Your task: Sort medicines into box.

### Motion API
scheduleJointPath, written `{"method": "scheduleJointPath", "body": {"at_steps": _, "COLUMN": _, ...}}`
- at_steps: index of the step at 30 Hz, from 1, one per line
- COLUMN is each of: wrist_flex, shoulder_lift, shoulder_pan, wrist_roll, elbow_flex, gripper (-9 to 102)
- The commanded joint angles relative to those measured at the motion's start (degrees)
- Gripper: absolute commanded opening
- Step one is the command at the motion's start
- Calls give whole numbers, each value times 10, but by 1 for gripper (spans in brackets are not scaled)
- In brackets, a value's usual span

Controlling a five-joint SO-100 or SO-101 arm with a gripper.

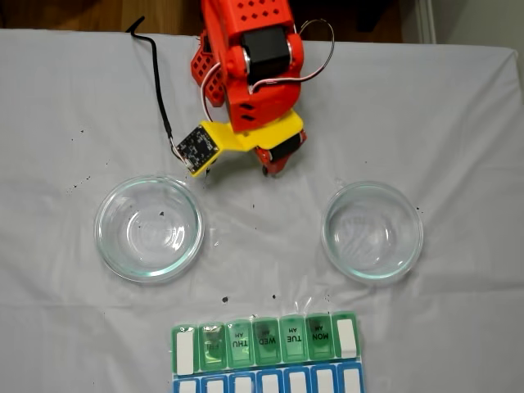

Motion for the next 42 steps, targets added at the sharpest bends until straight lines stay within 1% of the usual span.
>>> {"method": "scheduleJointPath", "body": {"at_steps": 1, "wrist_flex": -6, "shoulder_lift": 11, "shoulder_pan": -4, "wrist_roll": -3, "elbow_flex": -12, "gripper": 0}}
{"method": "scheduleJointPath", "body": {"at_steps": 42, "wrist_flex": -8, "shoulder_lift": 11, "shoulder_pan": -12, "wrist_roll": -17, "elbow_flex": -11, "gripper": 0}}
